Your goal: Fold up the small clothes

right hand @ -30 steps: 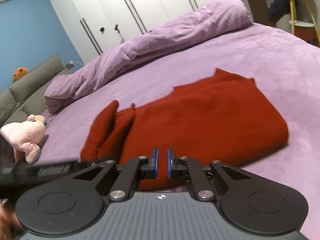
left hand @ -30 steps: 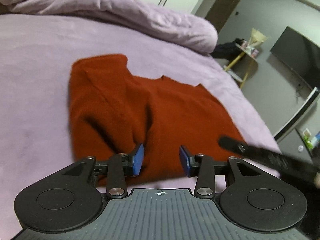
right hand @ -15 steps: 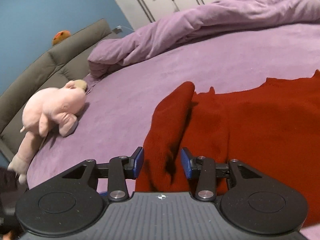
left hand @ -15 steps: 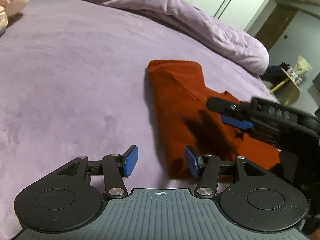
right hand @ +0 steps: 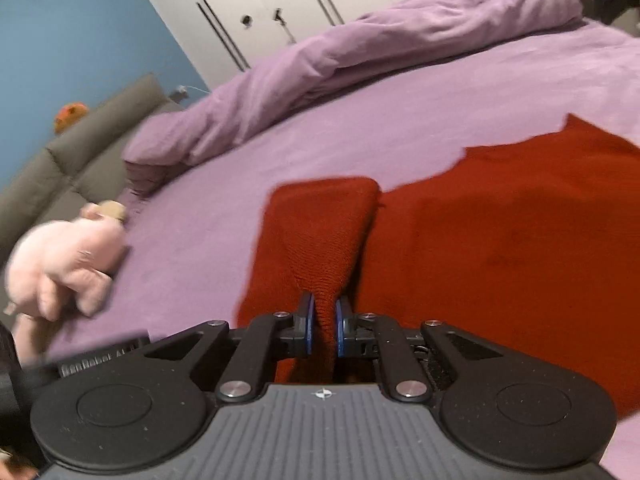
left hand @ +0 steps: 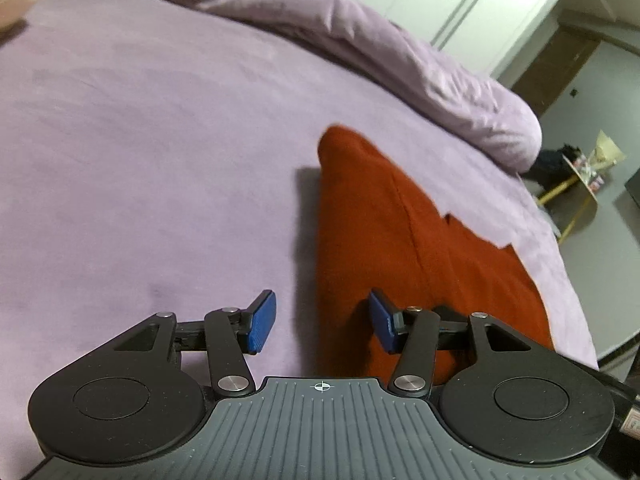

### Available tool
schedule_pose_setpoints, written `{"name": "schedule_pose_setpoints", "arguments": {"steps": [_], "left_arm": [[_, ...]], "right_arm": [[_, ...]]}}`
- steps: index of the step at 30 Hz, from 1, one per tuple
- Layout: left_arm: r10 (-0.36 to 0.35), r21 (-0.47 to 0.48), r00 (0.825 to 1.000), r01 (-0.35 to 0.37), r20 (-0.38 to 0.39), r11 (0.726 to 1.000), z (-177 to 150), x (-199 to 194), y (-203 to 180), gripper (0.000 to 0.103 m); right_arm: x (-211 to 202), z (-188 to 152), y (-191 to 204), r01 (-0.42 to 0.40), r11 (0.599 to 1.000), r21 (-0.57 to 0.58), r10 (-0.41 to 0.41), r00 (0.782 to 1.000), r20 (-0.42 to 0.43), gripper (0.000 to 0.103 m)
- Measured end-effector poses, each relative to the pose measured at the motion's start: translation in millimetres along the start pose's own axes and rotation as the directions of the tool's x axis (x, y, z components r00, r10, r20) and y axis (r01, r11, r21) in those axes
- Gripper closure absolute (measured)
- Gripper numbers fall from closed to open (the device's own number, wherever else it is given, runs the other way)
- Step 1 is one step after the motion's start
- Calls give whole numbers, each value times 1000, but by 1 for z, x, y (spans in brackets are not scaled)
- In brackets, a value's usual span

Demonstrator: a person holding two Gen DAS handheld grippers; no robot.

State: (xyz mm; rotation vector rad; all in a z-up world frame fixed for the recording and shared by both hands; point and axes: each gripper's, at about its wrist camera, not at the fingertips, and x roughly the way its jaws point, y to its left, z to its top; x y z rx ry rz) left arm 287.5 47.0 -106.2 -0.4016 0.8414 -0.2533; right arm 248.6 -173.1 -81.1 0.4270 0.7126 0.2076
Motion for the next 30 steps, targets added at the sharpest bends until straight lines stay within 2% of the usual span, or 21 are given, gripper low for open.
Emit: {"name": "schedule_pose_setpoints", "arguments": {"steps": [4, 7, 8, 9, 11, 14, 17, 19, 20, 23, 24, 26, 28, 30], "left_arm": [[-5, -17, 1000, 5, -25, 1000, -3, 13, 4, 45], [6, -5, 1000, -6, -17, 1000, -3, 12, 5, 45], [12, 6, 1000, -12, -15, 1000, -3, 12, 5, 44], [13, 9, 1000, -13, -14, 1000, -3, 13, 5, 44], [12, -1, 1000, -12, -17, 1000, -3, 13, 4, 44], [23, 4, 1000, -23, -14, 1000, -3, 14, 1, 44], [33, 24, 999, -33, -12, 999, -3, 13, -1, 44], [38, 26, 999, -37, -14, 999, -3, 14, -2, 44], [41, 27, 999, -40, -15, 999, -2, 14, -3, 44], [47, 27, 999, -46, -16, 999, -2, 15, -4, 44], [48, 27, 999, -47, -16, 999, -2, 14, -4, 44], [53, 31, 999, -53, -14, 998, -1, 11, -5, 44], [79, 33, 997, -79, 9, 996, -2, 0, -10, 44], [86, 39, 996, -88, 40, 995, -3, -11, -15, 44]], "right_arm": [[12, -1, -9, -1, 1000, -10, 1, 999, -40, 93], [7, 9, -12, -43, 999, -30, 42, 998, -43, 88], [1, 13, -14, -48, 999, -24, 48, 999, -16, 83], [-5, 17, -18, -24, 1000, -16, 24, 999, 26, 73], [-4, 24, -26, -8, 1000, 6, 8, 999, 35, 55], [18, 31, -43, -83, 992, 98, 90, 994, -66, 52], [28, 35, -41, -112, 988, 109, 119, 991, -61, 55], [32, 37, -35, -117, 990, 77, 122, 990, -67, 72], [35, 37, -30, -112, 992, 58, 116, 990, -75, 84], [46, 36, -23, -96, 995, 28, 98, 989, -109, 86], [49, 36, -23, -92, 995, 26, 94, 989, -115, 90], [50, 35, -21, -82, 997, 6, 82, 991, -105, 92], [44, 34, -9, -32, 995, -92, 25, 996, -81, 93], [27, 34, 6, 30, 976, -215, -34, 999, -18, 94]]}}
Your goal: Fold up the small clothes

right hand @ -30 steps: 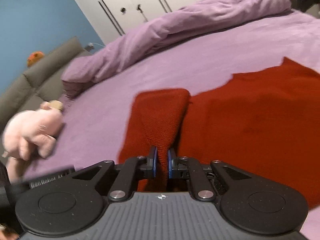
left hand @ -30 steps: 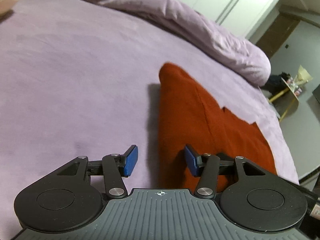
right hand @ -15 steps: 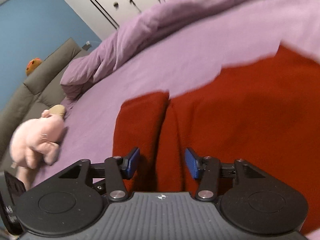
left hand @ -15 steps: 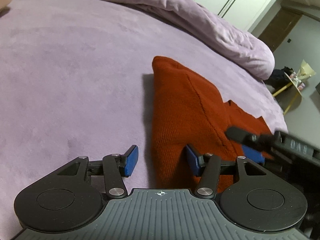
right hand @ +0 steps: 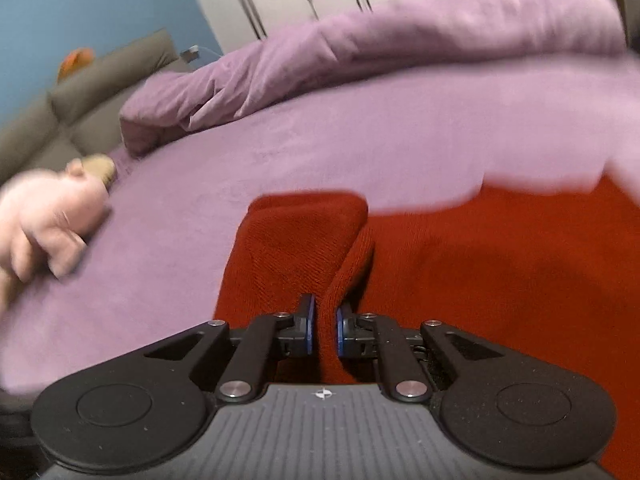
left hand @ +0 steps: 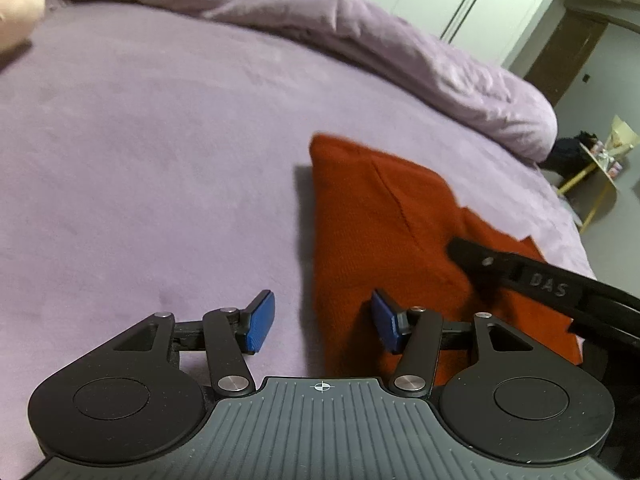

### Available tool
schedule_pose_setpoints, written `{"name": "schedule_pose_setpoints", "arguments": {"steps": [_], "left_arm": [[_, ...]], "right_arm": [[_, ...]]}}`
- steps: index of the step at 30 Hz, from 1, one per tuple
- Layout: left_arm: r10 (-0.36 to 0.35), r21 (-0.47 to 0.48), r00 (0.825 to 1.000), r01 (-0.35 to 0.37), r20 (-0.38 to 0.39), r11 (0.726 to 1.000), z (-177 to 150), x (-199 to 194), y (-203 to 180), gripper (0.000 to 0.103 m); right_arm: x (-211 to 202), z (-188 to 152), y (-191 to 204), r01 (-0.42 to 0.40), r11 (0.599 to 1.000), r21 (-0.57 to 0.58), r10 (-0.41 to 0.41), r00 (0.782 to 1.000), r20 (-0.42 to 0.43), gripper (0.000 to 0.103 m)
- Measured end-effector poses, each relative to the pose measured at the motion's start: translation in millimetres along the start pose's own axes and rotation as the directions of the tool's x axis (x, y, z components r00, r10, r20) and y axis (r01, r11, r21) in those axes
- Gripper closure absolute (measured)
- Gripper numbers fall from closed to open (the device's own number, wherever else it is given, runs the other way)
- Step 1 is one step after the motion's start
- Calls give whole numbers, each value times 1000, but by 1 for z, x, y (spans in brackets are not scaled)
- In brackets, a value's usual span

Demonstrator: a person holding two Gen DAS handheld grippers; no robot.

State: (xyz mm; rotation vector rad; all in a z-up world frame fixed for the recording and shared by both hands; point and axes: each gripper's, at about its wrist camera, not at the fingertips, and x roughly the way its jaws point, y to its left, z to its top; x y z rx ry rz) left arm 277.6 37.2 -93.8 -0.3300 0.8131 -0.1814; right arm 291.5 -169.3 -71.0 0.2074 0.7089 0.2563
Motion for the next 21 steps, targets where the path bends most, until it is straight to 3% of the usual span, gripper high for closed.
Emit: {"name": "schedule_pose_setpoints", "arguments": {"steps": [3, 9, 17, 21], "left_arm": [[-18, 11, 1000, 18, 20, 1000, -3, -15, -7, 44], [-72, 80, 997, 73, -16, 994, -17, -24, -29, 45], [-91, 194, 991, 108, -93, 975, -49, -5, -60, 42], [-72, 195, 990, 95, -119, 976, -45, 1, -63, 42]], "right_arm": [[-26, 5, 8, 52, 996, -67, -46, 996, 81, 95], [-55, 9, -11, 129, 989, -76, -118, 984, 135, 95], [-49, -12, -64, 230, 973, -29, -228, 972, 60, 95], [-29, -34, -103, 315, 948, 41, -314, 949, -31, 99]]}}
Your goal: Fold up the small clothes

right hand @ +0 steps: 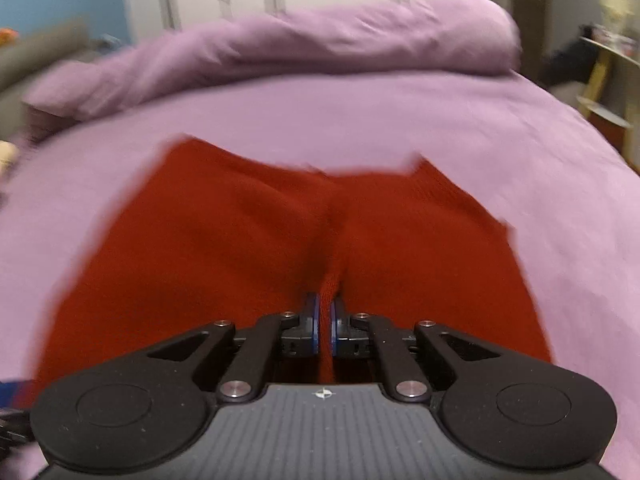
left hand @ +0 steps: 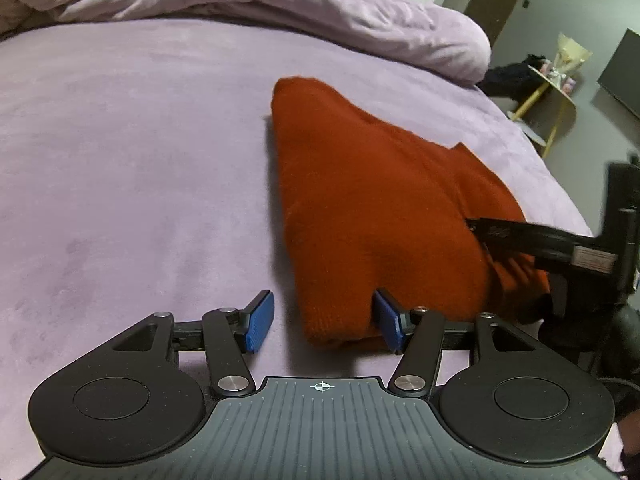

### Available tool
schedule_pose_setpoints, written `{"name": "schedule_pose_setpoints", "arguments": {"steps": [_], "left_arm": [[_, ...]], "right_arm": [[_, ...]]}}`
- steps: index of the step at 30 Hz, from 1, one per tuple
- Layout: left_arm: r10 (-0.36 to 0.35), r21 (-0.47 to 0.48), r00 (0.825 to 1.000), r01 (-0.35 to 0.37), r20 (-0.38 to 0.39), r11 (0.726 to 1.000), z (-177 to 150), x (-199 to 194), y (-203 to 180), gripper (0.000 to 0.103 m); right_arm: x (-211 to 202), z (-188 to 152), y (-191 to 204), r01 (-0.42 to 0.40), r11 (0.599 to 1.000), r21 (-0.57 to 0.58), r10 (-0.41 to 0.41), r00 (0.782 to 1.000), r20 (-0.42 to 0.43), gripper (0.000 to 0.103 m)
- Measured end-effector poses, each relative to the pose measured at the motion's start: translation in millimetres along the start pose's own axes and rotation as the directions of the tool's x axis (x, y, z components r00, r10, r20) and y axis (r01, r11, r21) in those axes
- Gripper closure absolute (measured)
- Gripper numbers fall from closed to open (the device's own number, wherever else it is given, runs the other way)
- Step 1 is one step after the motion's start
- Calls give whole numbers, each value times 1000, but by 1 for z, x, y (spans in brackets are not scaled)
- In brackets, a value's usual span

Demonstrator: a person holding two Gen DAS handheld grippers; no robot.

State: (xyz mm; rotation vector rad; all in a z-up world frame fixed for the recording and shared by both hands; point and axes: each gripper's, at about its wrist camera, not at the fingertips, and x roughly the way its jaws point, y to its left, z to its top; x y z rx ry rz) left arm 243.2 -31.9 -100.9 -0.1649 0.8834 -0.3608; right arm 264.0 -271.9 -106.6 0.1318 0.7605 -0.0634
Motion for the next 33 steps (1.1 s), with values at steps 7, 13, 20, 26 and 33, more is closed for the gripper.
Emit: {"name": "schedule_pose_setpoints", "arguments": {"steps": [7, 13, 20, 26, 33], "left_arm": [[11, -12, 1000, -11, -13, 1000, -4, -3, -5, 43], [30, 22, 999, -29, -28, 999, -7, -2, -15, 43], [69, 65, 996, -66, -55, 996, -12, 10, -31, 42], [104, 29, 995, -104, -5, 994, 1, 21, -41, 41], [100, 41, 995, -100, -9, 994, -4, 37, -49, 37]], "right_arm": [[-6, 1, -65, -368, 801, 473, 379, 922, 76, 52], [11, 5, -58, -439, 724, 532, 474, 877, 79, 46], [-19, 26, 11, -241, 966, 89, 237, 970, 61, 93], [-67, 42, 19, -122, 988, -97, 140, 969, 203, 93], [-47, 35, -23, 41, 993, -111, -25, 989, 142, 93]]}}
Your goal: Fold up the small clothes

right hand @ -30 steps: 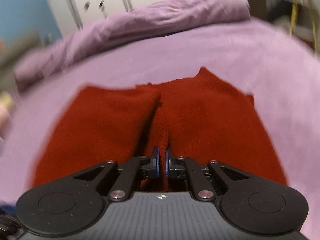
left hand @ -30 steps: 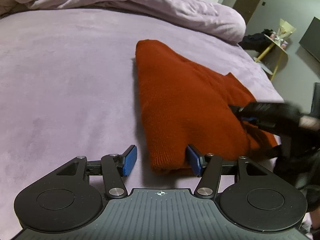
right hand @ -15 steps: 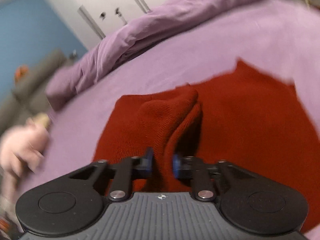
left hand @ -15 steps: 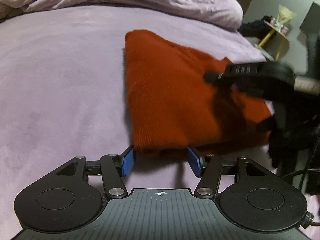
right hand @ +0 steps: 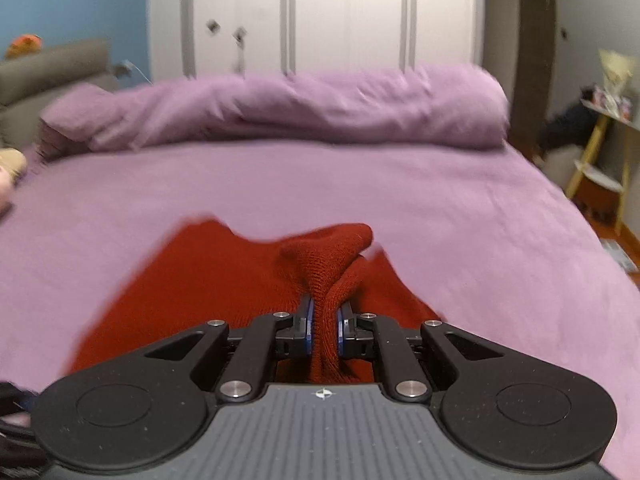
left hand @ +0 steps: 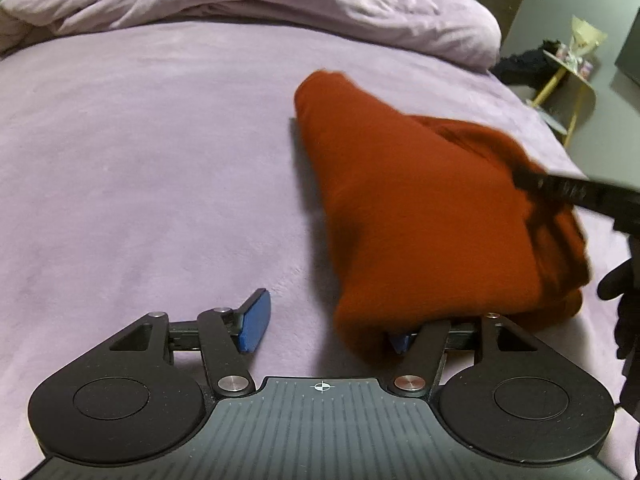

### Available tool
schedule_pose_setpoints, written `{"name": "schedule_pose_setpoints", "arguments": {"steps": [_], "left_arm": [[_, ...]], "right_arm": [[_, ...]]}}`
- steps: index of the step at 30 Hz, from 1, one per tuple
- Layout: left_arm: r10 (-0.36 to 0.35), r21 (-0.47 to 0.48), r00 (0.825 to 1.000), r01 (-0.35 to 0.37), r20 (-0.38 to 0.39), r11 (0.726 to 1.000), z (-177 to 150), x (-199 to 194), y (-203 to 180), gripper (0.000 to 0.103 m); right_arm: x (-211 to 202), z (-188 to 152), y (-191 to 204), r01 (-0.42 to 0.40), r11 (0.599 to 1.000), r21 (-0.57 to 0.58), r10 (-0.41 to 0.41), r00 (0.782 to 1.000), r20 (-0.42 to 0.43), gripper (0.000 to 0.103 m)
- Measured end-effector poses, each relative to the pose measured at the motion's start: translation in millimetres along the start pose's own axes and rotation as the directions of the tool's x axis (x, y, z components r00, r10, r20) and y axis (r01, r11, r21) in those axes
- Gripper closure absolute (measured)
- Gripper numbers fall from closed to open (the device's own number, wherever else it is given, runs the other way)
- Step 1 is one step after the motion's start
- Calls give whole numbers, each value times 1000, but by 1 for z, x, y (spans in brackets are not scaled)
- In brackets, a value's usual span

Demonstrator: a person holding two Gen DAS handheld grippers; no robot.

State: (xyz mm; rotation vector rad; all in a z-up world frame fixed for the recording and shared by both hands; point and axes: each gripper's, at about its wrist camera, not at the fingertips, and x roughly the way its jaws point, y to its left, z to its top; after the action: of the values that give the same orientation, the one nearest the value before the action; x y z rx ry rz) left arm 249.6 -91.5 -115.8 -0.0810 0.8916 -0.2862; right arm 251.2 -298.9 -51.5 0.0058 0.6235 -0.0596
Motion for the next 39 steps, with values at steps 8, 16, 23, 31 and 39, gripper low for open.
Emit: {"name": "schedule_pose_setpoints", "arguments": {"steps": [8, 16, 23, 31, 39], "left_arm": [[-44, -41, 999, 45, 8, 998, 2, -4, 1, 51], [-55, -65, 998, 55, 10, 996, 3, -2, -8, 57], [-23, 7, 1000, 23, -12, 1000, 5, 9, -20, 44], [56, -43, 996, -53, 66, 998, 7, -14, -12, 49], [74, -38, 996, -72, 50, 997, 6, -19, -18, 49]], "right_arm": [[-4, -37, -61, -99, 928, 359, 120, 992, -36, 72], [-40, -89, -74, -212, 838, 502, 249, 968, -7, 53], [-21, -91, -75, -205, 760, 617, 267, 964, -9, 82], [-35, -109, -117, -545, 284, 789, 423, 810, 407, 89], [-34, -98, -95, -259, 653, 711, 289, 954, 83, 89]]}}
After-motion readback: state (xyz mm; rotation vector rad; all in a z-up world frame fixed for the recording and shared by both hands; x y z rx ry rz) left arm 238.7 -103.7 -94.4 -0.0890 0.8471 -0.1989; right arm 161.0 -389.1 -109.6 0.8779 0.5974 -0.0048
